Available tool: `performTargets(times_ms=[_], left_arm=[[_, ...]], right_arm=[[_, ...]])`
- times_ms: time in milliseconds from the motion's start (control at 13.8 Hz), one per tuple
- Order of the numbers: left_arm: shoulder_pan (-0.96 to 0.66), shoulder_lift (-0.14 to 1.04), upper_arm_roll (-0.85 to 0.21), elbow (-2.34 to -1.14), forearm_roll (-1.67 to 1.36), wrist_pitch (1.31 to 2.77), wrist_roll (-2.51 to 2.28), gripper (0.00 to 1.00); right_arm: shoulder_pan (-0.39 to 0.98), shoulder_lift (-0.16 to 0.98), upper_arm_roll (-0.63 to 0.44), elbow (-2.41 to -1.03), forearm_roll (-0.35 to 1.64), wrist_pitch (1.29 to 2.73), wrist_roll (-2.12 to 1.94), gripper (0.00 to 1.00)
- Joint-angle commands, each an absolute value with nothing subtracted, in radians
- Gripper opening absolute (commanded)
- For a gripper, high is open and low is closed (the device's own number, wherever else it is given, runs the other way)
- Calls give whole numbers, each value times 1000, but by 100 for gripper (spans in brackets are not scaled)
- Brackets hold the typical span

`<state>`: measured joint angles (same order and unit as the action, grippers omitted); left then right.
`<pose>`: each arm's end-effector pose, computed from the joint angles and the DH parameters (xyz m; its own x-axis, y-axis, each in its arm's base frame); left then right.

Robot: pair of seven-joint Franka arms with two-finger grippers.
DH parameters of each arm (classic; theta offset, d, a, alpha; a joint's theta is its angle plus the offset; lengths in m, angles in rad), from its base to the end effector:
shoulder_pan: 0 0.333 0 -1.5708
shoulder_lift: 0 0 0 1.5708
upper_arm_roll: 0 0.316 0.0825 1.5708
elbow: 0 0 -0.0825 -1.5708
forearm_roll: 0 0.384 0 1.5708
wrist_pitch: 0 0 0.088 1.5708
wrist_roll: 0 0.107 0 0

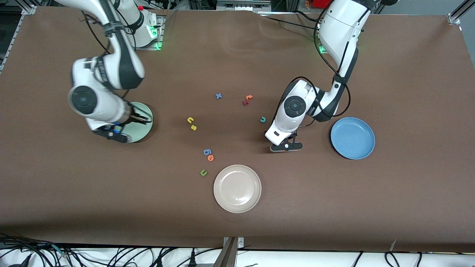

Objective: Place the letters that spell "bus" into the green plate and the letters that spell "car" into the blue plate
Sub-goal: 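Grasp the teal a with the right gripper while the left gripper grasps yellow letter, then drop the teal a on the green plate while the left gripper drops yellow on blue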

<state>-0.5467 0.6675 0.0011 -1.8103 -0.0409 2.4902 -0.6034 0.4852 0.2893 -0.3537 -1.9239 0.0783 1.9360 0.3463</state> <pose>0.5568 -0.3378 0.1726 0.9960 0.0898 -0.0040 0.0898 -0.9956 0.0270 0.5748 0.0892 0.3309 0.9397 -0.2558 -0.2270 -0.2338 -0.9649 0.1196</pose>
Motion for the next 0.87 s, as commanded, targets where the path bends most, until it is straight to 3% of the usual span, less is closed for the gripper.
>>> performTargets(times_ms=[0, 363, 653, 798], left_arm=[[-558, 681, 9, -1796, -20, 2493, -618, 27], [-558, 681, 9, -1796, -20, 2491, -618, 22], [-555, 678, 11, -1793, -20, 2481, -614, 20], [-546, 670, 12, -1752, -11, 2397, -607, 20]], right_arm=[[486, 296, -457, -1956, 95, 1933, 153, 10], [436, 371, -486, -2074, 152, 2141, -14, 10], [437, 420, -476, -2098, 253, 2187, -40, 10], [437, 439, -474, -2117, 255, 2223, -51, 15]])
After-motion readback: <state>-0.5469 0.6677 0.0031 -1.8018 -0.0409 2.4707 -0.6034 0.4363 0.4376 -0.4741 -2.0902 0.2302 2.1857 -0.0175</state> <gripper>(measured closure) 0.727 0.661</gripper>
